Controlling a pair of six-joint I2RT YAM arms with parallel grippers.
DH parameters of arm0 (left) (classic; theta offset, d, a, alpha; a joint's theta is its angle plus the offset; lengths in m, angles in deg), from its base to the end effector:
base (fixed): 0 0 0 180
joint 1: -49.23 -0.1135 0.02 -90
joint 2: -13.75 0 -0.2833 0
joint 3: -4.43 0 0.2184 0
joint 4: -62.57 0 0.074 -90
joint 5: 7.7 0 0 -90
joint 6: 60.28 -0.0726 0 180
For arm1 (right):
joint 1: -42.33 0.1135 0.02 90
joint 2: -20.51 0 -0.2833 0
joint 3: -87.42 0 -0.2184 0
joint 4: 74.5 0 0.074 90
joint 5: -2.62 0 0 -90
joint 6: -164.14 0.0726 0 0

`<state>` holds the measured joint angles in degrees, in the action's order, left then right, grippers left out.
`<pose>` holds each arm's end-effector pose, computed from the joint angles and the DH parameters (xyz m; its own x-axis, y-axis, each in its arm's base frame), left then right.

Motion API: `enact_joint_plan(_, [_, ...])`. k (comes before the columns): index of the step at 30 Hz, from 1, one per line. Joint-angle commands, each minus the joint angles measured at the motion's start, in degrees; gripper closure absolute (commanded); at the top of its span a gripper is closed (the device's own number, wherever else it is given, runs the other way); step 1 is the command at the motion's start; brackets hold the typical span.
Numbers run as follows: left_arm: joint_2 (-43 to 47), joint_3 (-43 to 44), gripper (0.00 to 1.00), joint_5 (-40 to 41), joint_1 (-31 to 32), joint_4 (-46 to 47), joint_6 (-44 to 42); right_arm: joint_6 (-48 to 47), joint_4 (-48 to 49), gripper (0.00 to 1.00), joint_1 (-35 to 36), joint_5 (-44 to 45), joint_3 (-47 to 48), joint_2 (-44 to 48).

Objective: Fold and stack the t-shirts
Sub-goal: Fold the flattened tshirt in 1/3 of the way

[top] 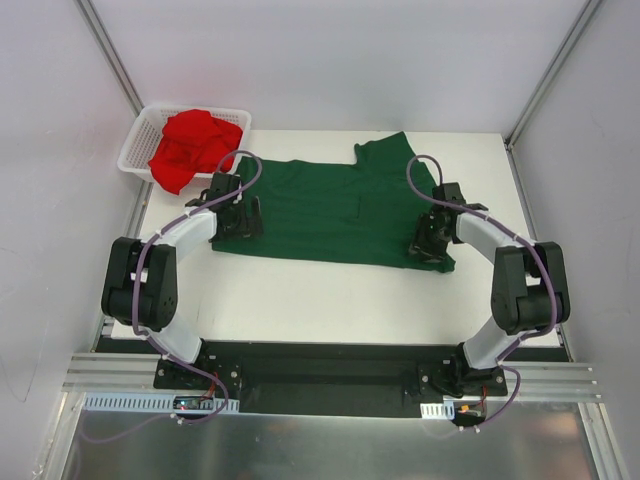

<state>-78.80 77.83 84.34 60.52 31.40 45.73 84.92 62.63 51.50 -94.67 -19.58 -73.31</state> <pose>0.3266 -0.0626 0.2121 -0.7733 -0.1267 -0.6213 -0.0415 0.9878 -0.1498 0.3023 0.0581 0.1877 -0.9093 0.0411 -0.4141 -0.0443 0.9799 0.1946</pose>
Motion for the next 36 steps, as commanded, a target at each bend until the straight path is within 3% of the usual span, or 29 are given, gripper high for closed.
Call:
enact_joint_plan(1, [-1.05,-0.06,0.05,2.35,0.31,0.2,0.34,-0.85,-3.75,0.54,0.41,3.33,2.71,-0.66])
enact_joint_plan(21, [-2.72,-1.38,0.05,0.42,0.31,-2.35,4.64,-2.09,-4.11,0.54,0.67,1.67,-1.16,2.15])
enact_joint_plan(36, [3.32,-9.36,0.07,-1.87,1.8,-2.35,9.12,-1.82,-9.29,0.54,2.52,1.66,-3.97,10.58])
